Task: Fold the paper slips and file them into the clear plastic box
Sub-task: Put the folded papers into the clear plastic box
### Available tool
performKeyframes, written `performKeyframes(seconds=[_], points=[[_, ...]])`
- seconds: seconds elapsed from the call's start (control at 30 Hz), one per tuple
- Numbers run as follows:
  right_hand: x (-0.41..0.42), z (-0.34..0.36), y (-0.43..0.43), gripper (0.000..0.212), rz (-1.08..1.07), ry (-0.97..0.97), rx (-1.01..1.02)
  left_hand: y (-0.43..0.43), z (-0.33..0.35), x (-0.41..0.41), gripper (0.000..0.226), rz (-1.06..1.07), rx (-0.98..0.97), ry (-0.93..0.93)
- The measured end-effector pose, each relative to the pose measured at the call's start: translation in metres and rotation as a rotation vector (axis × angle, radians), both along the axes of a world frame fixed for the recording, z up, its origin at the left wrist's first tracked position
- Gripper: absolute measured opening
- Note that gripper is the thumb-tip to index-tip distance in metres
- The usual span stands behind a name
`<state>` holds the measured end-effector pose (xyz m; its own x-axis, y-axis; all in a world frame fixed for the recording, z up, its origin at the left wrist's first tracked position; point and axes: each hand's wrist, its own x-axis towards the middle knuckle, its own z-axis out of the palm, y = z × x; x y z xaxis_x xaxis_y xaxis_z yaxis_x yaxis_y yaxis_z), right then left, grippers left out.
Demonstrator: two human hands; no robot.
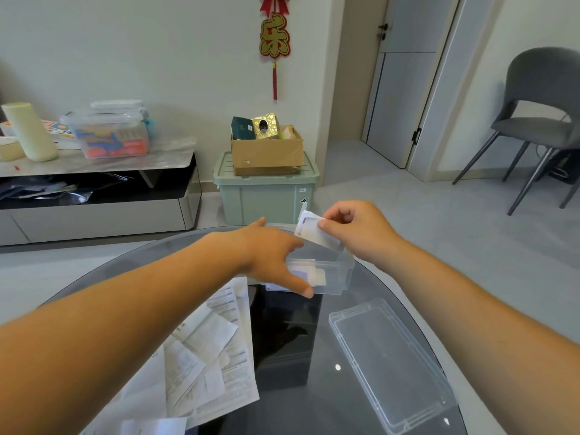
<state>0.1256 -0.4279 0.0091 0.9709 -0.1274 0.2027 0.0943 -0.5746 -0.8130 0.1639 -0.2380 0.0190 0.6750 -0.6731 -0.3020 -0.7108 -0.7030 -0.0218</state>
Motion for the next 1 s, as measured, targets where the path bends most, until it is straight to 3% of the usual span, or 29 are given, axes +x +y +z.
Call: performKeyframes(seconds=[0.13,0.27,0.47,0.67,1.0], points=[[0.003,-0.007,-0.002,0.014,0.002,-0.012,0.0,-0.005,0.001,-0.001,0.119,0.084,-0.057,0.108],[0.003,-0.01,-0.003,0.014,0.003,-0.025,-0.007,-0.005,0.0,-0.003,0.106,0.145,-0.216,0.213],[0.003,-0.01,-0.003,0.009,0.015,-0.013,-0.013,-0.014,0.001,-0.006,0.101,0.111,0.037,0.125],[0.005,-0.012,-0.004,0.011,0.016,-0.005,-0.015,-0.02,0.003,-0.01,0.102,0.099,0.141,0.087],[0.002,-0.013,-0.006,0.008,0.028,0.001,-0.028,-0.021,-0.002,0.0,0.12,0.141,0.09,0.166]])
